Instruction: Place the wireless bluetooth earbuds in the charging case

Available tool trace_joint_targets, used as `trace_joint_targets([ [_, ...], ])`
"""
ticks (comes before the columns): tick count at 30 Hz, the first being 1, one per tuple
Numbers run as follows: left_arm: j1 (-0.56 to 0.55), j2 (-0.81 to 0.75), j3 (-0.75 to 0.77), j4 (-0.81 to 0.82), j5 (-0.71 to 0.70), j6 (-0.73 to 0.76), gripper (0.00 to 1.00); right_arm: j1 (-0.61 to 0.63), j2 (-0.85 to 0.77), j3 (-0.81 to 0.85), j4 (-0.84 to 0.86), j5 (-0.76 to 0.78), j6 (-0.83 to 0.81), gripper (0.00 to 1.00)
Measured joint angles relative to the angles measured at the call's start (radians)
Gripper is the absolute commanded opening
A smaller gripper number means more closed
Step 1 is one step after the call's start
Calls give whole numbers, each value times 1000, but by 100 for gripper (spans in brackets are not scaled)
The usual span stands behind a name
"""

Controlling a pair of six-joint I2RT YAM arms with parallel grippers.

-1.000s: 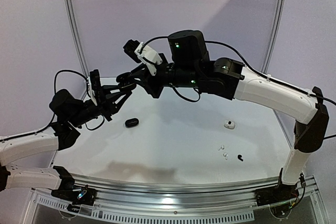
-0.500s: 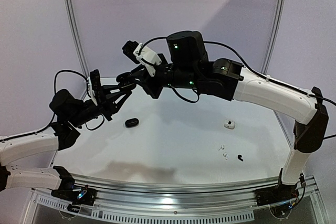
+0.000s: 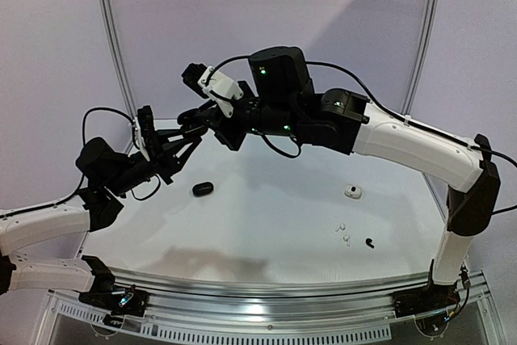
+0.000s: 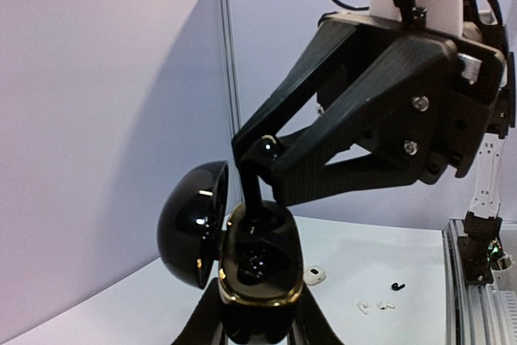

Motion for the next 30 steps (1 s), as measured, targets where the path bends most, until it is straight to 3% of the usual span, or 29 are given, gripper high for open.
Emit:
trace_joint_targets([
  [30, 0, 0, -10, -1, -11, 0, 0, 0, 15, 14, -13, 10, 34, 18],
])
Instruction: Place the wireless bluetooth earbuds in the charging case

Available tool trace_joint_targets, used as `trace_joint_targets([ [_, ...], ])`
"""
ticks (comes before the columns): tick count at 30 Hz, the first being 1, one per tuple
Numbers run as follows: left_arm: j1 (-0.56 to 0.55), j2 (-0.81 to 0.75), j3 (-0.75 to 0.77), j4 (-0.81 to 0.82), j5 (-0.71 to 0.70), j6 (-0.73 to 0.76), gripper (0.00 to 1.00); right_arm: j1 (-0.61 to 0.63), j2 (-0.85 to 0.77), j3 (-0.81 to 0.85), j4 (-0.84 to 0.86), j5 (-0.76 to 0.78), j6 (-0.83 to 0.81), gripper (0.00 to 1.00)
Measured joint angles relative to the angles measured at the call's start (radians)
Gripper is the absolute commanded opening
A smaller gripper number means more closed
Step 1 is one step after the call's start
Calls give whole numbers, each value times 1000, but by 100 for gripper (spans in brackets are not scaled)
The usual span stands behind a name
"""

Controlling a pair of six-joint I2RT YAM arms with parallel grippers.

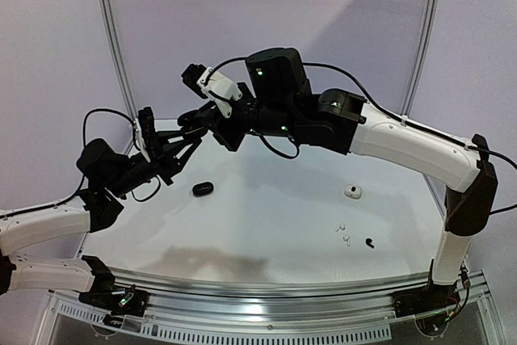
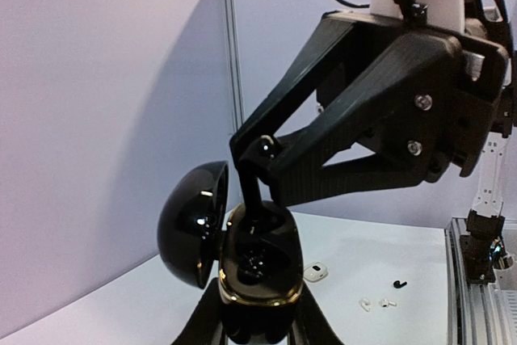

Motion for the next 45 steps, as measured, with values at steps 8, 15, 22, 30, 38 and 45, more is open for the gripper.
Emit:
trace_joint_targets([
  [8, 0, 0, 0, 0, 0, 0, 0, 0, 0, 1, 0, 1, 0, 20],
  [15, 0, 0, 0, 1, 0, 0, 0, 0, 1, 2, -1, 1, 0, 21],
  [22, 0, -1, -1, 10, 3, 0, 0, 0, 6, 2, -11, 9, 1, 21],
  [30, 0, -1, -2, 6, 5, 0, 0, 0, 10, 7, -13, 13, 1, 23],
  [38, 0, -1, -2, 6, 5, 0, 0, 0, 28, 42, -37, 13, 0, 20],
  [45, 0, 0, -2, 7, 7, -1, 0, 0, 34, 55, -48, 10, 0, 22],
])
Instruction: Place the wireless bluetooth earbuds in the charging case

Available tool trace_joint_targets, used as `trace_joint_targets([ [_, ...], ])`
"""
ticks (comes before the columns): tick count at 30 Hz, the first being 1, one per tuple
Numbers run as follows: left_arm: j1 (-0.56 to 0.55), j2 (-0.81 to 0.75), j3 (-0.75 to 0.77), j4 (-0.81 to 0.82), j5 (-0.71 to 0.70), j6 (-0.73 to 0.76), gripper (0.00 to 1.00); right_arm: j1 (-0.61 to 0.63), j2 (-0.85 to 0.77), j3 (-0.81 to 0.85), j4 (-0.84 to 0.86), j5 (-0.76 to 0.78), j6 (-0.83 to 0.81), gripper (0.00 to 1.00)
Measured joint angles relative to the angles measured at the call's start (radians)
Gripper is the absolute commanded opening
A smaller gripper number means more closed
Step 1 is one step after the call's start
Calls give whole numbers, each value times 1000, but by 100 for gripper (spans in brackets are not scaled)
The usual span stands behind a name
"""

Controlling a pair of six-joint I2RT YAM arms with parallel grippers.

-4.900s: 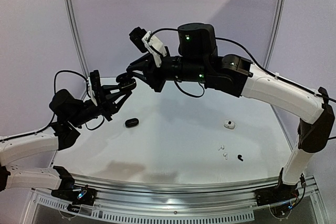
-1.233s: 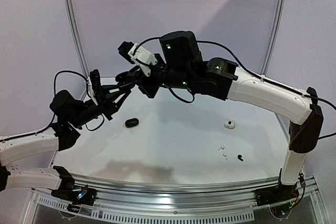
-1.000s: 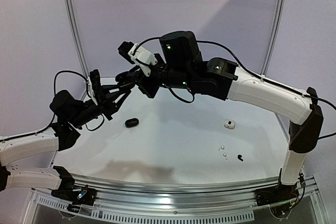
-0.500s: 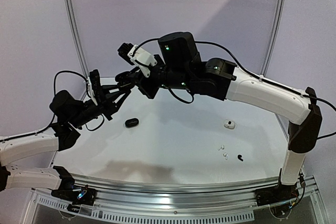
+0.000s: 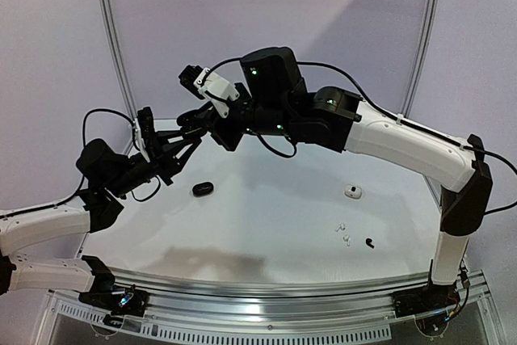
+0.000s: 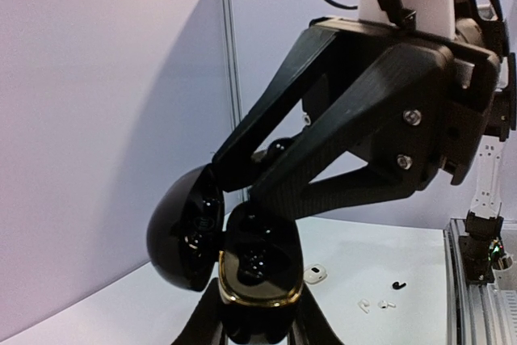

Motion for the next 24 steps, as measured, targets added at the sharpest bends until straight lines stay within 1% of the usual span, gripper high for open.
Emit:
trace_joint_targets([
  [3, 0, 0, 0, 1, 0, 0, 0, 0, 6, 12, -10, -4, 0, 21],
  [8, 0, 0, 0, 0, 3, -14, 0, 0, 15, 25, -13, -14, 4, 17],
  [19, 3, 0, 0, -17, -8, -96, 0, 0, 23, 45, -14, -24, 46, 21],
  [24, 12, -2, 0, -45, -15, -125, 0, 0, 10, 64, 38, -69, 92, 21],
])
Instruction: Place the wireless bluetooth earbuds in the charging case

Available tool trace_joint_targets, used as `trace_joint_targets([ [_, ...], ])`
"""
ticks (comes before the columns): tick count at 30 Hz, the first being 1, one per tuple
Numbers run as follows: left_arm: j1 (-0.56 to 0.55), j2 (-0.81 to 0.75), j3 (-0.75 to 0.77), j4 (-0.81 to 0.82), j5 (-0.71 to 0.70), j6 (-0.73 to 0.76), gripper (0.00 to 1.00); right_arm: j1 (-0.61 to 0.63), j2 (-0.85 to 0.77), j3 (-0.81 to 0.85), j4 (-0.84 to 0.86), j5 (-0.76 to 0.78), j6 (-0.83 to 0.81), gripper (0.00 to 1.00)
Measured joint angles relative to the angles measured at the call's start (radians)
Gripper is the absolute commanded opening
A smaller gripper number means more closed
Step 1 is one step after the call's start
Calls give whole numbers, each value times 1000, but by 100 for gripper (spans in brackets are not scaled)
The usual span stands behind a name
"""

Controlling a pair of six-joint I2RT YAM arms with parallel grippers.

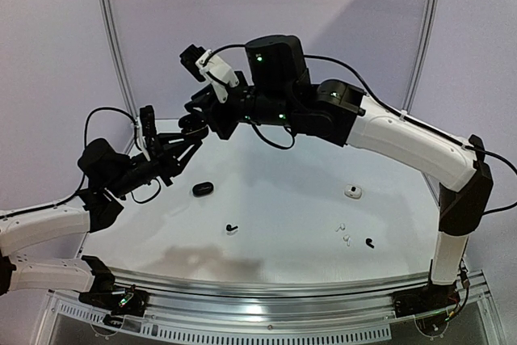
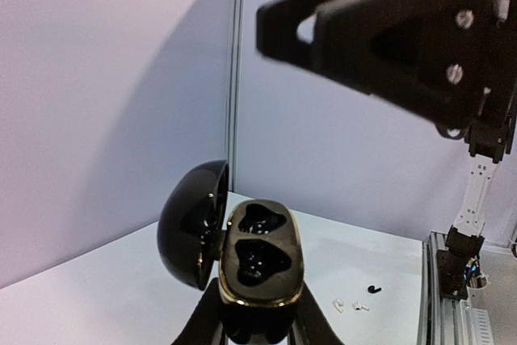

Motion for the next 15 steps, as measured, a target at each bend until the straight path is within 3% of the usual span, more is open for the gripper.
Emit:
trace_joint_targets([
  [11, 23, -14, 0, -48, -14, -71, 0, -19, -77, 11, 53, -17, 130, 29],
  [15, 76, -37, 0, -73, -37, -77, 0, -98, -92, -9, 11, 32, 276, 39],
])
